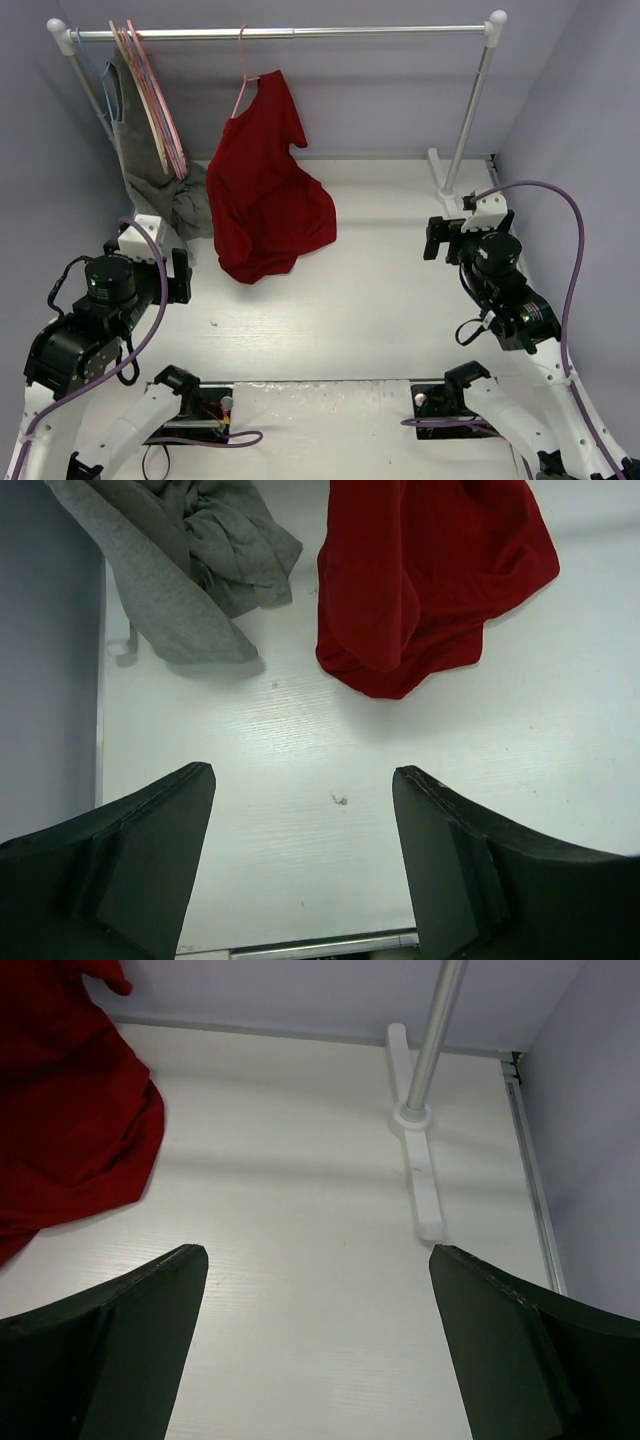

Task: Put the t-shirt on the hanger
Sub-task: Reset both arms

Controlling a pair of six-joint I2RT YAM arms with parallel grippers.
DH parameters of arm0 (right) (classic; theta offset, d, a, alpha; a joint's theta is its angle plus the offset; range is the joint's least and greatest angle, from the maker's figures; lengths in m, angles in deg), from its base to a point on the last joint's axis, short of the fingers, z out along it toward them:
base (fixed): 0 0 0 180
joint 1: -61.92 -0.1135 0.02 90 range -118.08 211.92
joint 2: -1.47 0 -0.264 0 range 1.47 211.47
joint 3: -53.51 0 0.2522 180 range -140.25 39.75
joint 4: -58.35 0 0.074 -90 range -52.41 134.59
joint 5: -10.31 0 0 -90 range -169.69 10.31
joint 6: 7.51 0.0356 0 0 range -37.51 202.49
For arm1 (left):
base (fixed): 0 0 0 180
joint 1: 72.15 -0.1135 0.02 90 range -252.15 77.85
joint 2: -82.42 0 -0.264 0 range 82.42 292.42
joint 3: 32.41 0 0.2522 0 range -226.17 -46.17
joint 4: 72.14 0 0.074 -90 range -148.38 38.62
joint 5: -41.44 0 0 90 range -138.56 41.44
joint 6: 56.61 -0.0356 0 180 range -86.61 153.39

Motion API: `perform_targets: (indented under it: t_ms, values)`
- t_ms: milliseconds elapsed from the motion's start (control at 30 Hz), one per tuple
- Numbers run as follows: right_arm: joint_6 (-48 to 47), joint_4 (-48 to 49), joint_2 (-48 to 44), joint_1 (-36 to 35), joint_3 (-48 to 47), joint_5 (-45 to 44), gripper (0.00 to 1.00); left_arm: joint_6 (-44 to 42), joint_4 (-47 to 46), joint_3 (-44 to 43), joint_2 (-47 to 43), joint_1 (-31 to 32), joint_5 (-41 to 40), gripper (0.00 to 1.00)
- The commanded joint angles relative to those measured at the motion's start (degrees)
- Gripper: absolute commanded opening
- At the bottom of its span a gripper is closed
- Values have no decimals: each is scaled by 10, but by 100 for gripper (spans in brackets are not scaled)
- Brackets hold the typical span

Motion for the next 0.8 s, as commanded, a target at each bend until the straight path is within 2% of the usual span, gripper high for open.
perform_targets:
  t_ms: [0,400,767]
  values:
    - [11,28,-13,1,6,-46,100,24,16,3,1,-1,-9,72]
    - [14,42,-86,-1,59,-32,100,61,-29,112,-82,-1,-31,72]
    - [41,57,-118,-1,80,-21,100,81,-39,119,-74,-1,-35,72]
